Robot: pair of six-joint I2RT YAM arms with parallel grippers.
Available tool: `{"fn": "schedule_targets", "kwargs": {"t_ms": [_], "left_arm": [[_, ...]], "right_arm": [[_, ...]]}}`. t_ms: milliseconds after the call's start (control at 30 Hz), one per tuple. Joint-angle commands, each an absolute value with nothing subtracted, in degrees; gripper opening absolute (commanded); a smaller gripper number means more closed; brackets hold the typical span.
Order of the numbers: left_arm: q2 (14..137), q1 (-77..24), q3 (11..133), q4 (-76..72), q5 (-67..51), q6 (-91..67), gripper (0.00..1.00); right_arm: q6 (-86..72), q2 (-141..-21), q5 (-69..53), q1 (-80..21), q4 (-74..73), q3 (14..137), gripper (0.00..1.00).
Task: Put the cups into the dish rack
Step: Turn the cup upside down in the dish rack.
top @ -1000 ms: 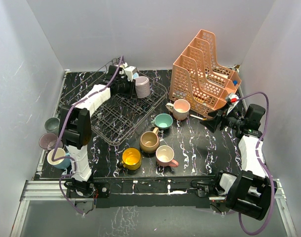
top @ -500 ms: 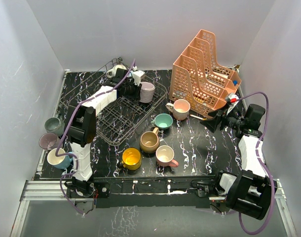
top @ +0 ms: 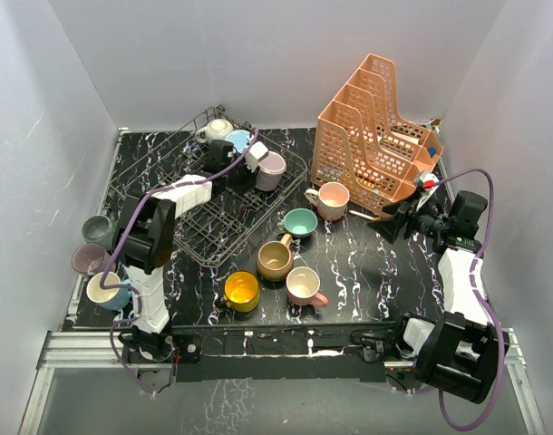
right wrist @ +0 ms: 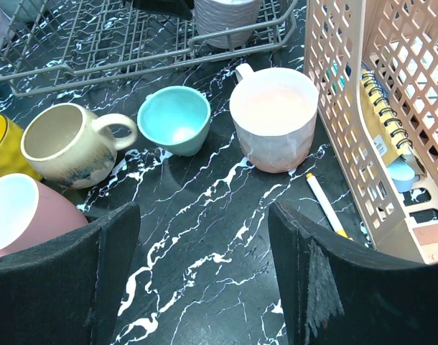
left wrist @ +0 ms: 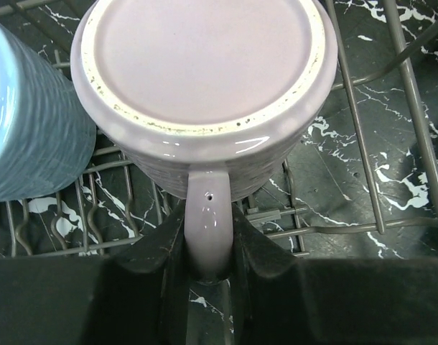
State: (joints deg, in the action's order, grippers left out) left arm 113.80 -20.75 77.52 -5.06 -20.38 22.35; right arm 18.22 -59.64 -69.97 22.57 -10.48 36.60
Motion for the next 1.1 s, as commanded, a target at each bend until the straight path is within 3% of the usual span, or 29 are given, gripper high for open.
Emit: {"fn": "schedule_targets", "kwargs": {"t_ms": [0,300,1067], "left_arm": [[108.81,-20.92,75.93,-11.09,-22.19,29.35,0.0],[111.18,-20.6,78.05,-12.24,-19.9,32.84,0.0],[117.91,-17.85,78.84,-18.26,-17.39,23.53,0.01]], "right_arm": [[19.51,-59.75,-69.76,22.85,-8.61,36.96,0.74],[19.69,-59.91,-69.88,22.85,-8.61,36.89,0.74],[19.95,-59.93,-69.91,22.85,-8.88,36.91,0.74]]}}
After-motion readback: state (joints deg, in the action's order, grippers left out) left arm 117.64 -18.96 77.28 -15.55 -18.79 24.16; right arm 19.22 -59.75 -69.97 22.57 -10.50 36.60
